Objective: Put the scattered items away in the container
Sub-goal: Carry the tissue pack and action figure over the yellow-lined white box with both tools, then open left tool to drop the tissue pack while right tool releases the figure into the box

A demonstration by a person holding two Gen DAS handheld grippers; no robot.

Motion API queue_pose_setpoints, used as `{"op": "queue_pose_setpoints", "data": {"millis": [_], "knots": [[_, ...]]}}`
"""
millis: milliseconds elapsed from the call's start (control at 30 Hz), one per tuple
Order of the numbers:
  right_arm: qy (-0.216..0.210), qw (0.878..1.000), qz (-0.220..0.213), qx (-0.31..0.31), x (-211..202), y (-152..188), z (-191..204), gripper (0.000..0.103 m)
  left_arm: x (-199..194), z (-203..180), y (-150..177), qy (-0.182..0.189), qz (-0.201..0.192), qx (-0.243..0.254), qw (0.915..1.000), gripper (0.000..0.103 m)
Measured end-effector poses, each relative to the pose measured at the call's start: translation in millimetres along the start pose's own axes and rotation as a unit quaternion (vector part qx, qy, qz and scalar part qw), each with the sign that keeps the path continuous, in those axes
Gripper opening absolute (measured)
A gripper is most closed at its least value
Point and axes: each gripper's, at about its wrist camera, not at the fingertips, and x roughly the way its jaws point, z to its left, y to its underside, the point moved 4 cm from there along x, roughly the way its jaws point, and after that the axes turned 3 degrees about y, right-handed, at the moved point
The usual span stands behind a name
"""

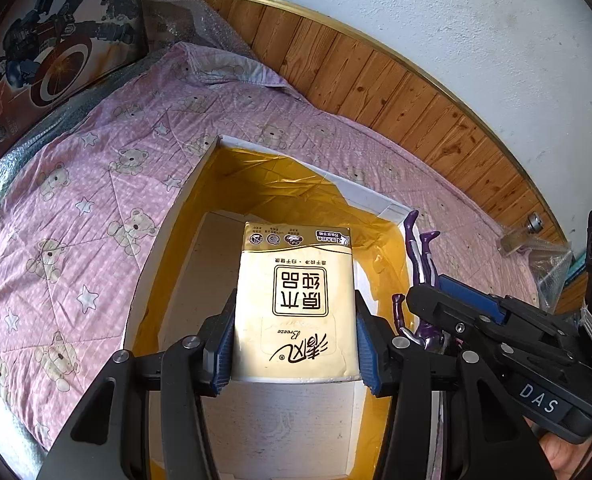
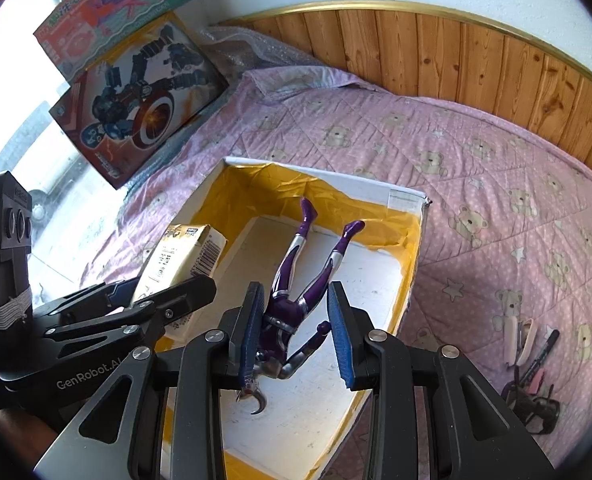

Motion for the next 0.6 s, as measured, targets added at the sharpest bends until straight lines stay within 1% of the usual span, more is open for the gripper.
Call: {"op": "queue_pose_setpoints", "data": {"millis": [200,300,467,600], "knots": [[0.002,1.000,0.028,-0.014,24.1,-5.3,-0.6,0.034,25.5,5.5,-9.1,-0.024,0.028,0.001,0.9993,0.051],[0.006,0.999,0.041,-0.022,35.6,-7.9,-1.4,0.034,37.6,9.4,-13.0,-0.042,0.035,0.005,0.9985,0.051],[0.012,0.997,0.059,-0.037,53.4,-13.5,-3.2,0.034,54.9,11.9,-16.6,-0.056,0.042,0.013,0.9975,0.051],[0.019,0.996,0.073,-0.049,66.2,-15.4,-4.3,0.034,71.6,15.1,-17.9,-0.063,0.054,0.019,0.9963,0.051]]}}
